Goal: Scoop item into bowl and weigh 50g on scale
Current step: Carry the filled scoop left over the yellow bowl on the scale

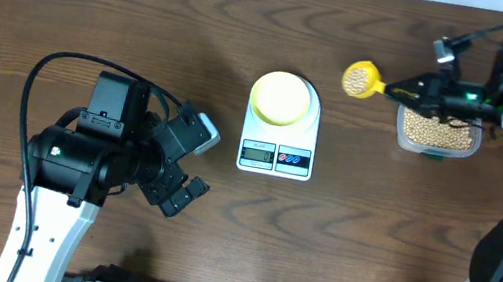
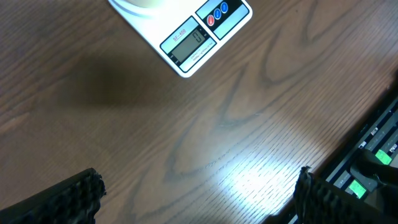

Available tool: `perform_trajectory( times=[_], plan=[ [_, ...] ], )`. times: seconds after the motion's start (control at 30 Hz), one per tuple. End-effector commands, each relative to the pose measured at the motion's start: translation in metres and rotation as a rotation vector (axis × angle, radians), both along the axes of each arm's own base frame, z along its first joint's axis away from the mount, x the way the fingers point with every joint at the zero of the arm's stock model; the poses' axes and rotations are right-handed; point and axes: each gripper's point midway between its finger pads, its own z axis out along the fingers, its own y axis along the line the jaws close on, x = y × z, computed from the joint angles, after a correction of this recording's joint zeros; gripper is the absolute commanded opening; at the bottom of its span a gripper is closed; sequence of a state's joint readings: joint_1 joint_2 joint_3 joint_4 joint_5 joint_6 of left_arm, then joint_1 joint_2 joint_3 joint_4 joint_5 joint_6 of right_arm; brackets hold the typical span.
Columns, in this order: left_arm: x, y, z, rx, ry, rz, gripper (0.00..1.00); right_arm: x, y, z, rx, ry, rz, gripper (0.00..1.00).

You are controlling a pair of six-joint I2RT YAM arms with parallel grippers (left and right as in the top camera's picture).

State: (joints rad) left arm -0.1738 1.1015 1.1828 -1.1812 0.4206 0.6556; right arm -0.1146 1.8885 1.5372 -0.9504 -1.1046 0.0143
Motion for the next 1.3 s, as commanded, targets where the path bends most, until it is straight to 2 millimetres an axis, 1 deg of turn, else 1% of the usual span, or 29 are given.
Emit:
perform_trajectory(
  times=[0.0,0.23,0.33,0.43,0.6,0.77,0.83,0.97,1.13,1.27],
  plan=[
    [0.000,-0.002,0.006,-0.014,-0.015,-0.010,1.00,-0.001,0.028,0.007,0.025,-0.015,0.057,0.01],
    [0.000,-0.002,0.006,-0.014,-0.015,-0.010,1.00,-0.005,0.070,-0.003,-0.069,-0.084,0.147,0.01],
    [0.000,-0.002,0.006,-0.014,-0.015,-0.010,1.00,-0.005,0.081,-0.015,-0.163,-0.104,0.161,0.01],
    [0.000,-0.002,0.006,-0.014,-0.015,-0.010,1.00,-0.005,0.088,-0.026,-0.250,-0.126,0.172,0.01],
    [0.000,-0.002,0.006,-0.014,-0.015,-0.010,1.00,-0.011,0.111,-0.027,-0.282,-0.225,0.259,0.01],
    [0.000,-0.002,0.006,-0.014,-0.015,-0.010,1.00,-0.005,0.111,-0.045,-0.457,-0.272,0.255,0.01],
    [0.000,-0.002,0.006,-0.014,-0.015,-0.010,1.00,-0.006,0.115,-0.048,-0.492,-0.306,0.280,0.01],
    [0.000,-0.002,0.006,-0.014,-0.015,-0.010,1.00,-0.006,0.124,-0.048,-0.534,-0.369,0.317,0.01],
    [0.000,-0.002,0.006,-0.014,-0.015,-0.010,1.00,-0.003,0.125,-0.051,-0.643,-0.426,0.330,0.01],
    [0.000,-0.002,0.006,-0.014,-0.015,-0.010,1.00,-0.003,0.128,-0.042,-0.697,-0.495,0.343,0.01]
  ],
)
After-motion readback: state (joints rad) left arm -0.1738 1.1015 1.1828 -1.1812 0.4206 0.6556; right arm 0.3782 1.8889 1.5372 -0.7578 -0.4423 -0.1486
